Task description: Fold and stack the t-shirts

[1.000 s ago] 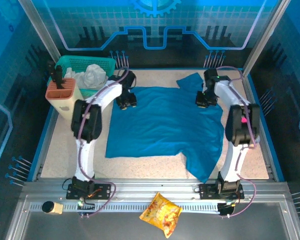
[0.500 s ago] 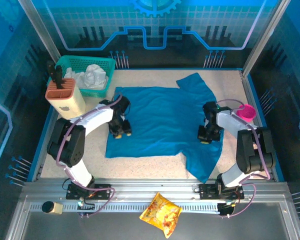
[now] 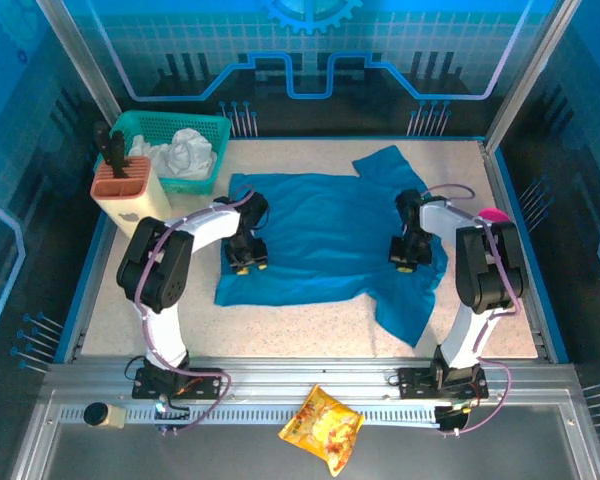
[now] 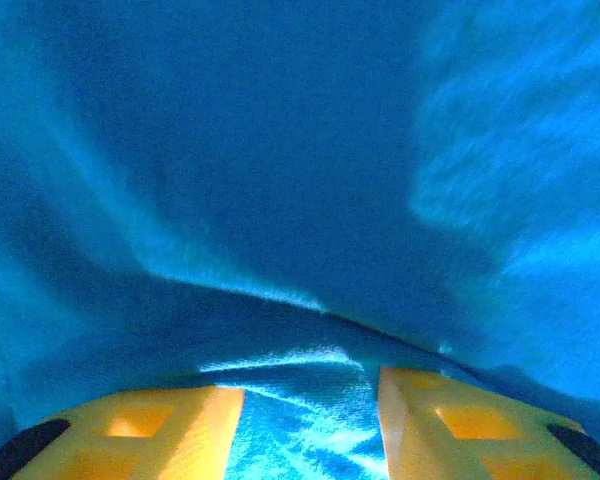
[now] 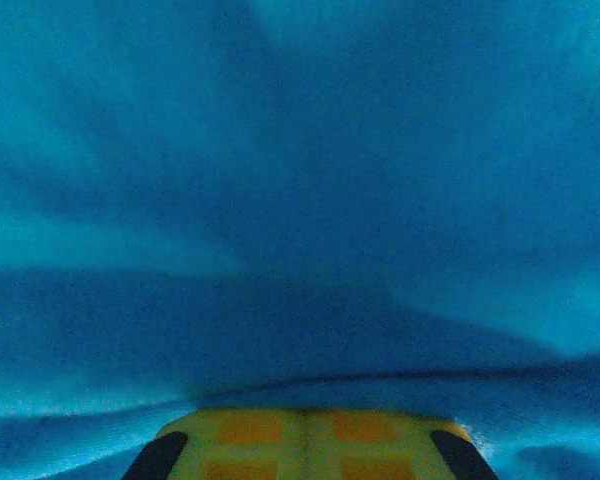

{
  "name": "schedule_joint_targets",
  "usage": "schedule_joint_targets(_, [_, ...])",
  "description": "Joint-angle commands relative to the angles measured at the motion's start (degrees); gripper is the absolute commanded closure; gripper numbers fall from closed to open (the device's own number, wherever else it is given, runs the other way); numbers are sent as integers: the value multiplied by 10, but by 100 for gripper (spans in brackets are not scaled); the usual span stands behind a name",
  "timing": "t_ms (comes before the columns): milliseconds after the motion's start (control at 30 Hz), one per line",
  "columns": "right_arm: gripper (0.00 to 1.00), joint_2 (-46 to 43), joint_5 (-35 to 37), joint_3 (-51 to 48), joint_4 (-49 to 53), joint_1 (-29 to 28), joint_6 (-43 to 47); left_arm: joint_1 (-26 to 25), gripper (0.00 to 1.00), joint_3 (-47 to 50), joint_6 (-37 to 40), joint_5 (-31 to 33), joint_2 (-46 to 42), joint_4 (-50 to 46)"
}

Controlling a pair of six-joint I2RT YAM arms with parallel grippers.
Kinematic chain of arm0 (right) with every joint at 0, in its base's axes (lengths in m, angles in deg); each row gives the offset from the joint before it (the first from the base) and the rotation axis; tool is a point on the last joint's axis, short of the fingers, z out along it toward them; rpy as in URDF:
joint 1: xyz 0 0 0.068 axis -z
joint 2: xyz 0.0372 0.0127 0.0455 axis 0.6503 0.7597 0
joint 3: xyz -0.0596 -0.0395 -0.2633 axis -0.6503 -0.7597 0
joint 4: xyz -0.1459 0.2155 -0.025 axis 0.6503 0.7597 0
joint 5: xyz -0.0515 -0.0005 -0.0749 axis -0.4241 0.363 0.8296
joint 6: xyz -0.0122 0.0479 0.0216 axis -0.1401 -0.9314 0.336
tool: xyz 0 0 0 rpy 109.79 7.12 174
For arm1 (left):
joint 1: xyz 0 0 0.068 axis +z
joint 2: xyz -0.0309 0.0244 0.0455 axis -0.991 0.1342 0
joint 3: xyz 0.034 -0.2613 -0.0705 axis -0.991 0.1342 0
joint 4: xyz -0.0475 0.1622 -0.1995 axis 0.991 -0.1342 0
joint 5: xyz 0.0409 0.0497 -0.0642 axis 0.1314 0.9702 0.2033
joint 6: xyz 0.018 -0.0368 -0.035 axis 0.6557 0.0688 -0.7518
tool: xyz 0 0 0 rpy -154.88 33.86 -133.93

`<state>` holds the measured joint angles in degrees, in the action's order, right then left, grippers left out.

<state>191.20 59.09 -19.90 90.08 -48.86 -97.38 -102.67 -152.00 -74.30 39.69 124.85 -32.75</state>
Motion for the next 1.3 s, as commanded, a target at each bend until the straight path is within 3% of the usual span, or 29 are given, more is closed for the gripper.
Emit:
schedule_joint_targets(0, [100,39,37,29,-28,8,9,14,57,-8,1,47,41,36])
schedule_joint_targets(233, [100,28,-5,70,1,15,21,21,57,-66,26,52,7,-22])
schedule_joint_targets(433, [100,-14,-34,168,40,29,45,8,55,-209,57,56,-50,-102])
schedule_joint_targets(567, [100,63,-48,265,37,55,52,24,62,-319,82,69,16,-119])
schedule_joint_targets(700, [100,147,-24,318,-21,62,56,51,71,-358,74,52,107,-80])
schedule_joint_targets(867, [100,258,-7,422,11,70,60,56,75,-421,66,40,205,-72])
schedule_joint_targets(967, [100,275,2,437,27,69,60,57,75,-435,58,29,236,-75])
schedule_joint_targets(1100, [100,266,-1,384,10,68,54,57,75,-415,52,25,241,-81])
schedule_joint_targets(1267, [100,228,4,318,-10,69,60,55,74,-285,54,5,172,-39])
